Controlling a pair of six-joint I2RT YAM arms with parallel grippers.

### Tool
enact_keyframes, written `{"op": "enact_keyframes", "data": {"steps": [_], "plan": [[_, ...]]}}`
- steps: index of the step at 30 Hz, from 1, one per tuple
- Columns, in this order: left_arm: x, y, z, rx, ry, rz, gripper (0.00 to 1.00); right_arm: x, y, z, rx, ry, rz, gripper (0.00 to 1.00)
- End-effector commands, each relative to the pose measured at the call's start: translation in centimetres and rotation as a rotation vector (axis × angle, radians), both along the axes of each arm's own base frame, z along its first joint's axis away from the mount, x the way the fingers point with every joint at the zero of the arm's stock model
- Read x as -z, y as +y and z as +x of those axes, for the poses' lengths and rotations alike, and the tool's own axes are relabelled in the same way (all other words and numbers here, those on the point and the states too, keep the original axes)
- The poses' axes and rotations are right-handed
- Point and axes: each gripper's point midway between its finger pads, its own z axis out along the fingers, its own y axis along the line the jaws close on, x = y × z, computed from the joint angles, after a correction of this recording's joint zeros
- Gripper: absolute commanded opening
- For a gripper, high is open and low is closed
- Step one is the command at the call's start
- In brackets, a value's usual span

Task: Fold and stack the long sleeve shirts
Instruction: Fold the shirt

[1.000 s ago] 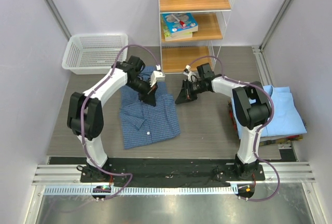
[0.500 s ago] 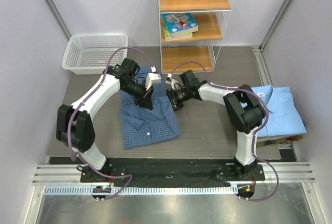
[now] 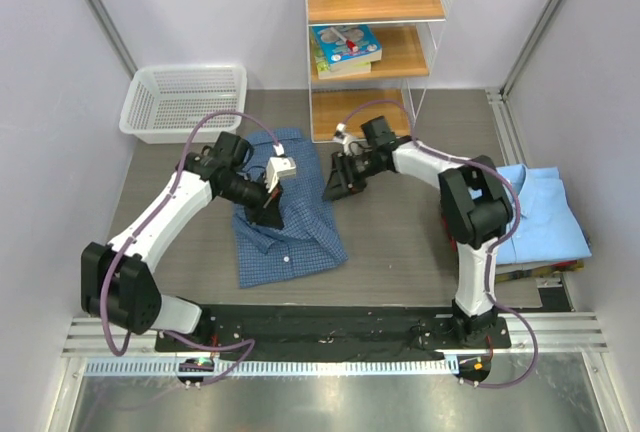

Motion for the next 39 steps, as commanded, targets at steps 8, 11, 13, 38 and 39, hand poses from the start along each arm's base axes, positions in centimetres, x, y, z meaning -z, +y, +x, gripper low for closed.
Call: {"op": "enact_keyframes", "data": {"steps": [8,11,13,38,39], "plan": [[-1.8,-0.4,0.9,-0.035,-0.081,-0.049,0.0,-6.6,-3.5,-6.0,-0.169,-0.042,0.085,0.42],[-2.1,-0.5,1.0,-0.044,-0.076,-0.049,0.0,-5.7,-1.9,-8.0,-0.227,-0.013,0.101,0.33],[-2.3,-0.5,1.0,-0.049,-0.078,-0.05,0.0,-4.7,-0.4,-9.4,-0.263,0.015,0.102,0.31],[3.5,-0.9,9.0,-0.236,-0.019,0.105,0.0,-0.2,-5.0,-1.0,-0.104,-0.055,-0.103,0.55],[3.7,-0.9,9.4,-0.245,-0.015,0.114,0.0,-0.7,-6.3,0.1,-0.067,-0.079,-0.122,0.57]]}}
